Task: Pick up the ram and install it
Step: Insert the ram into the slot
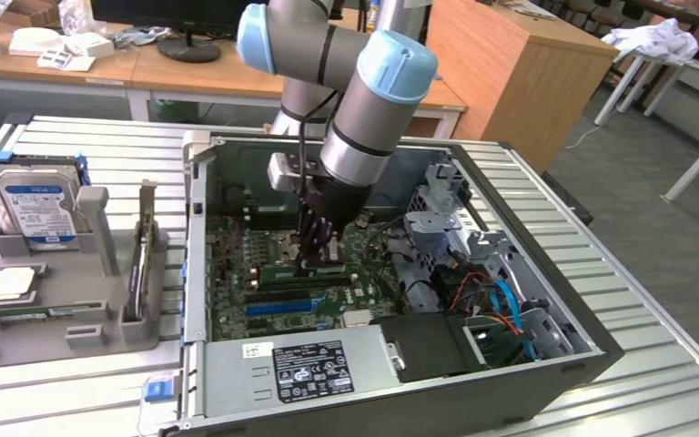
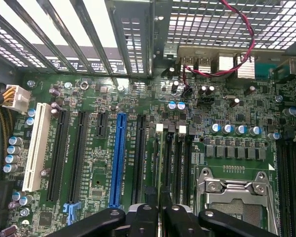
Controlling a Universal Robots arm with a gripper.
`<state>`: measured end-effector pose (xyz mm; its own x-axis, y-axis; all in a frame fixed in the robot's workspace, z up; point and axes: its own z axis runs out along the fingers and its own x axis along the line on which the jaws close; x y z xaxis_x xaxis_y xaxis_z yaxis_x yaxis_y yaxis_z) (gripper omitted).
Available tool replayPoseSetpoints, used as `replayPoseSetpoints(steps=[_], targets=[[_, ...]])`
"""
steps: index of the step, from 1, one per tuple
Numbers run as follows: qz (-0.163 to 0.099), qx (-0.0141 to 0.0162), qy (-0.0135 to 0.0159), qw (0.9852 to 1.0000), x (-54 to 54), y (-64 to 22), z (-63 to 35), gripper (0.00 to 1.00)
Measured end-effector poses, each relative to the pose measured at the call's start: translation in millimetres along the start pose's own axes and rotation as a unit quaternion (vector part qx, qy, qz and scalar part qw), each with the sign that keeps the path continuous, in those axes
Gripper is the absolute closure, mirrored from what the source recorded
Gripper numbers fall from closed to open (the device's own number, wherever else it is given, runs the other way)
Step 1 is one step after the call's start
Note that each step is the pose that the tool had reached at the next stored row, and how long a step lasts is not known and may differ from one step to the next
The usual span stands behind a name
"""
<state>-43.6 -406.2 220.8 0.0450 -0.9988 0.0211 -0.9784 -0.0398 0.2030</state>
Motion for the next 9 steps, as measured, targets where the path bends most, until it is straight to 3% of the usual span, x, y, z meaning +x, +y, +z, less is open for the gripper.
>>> replayPoseSetpoints(steps=[9], targets=[[0.0,0.0,0.0001,1.0,0.0,-0.8,2.1,0.87]])
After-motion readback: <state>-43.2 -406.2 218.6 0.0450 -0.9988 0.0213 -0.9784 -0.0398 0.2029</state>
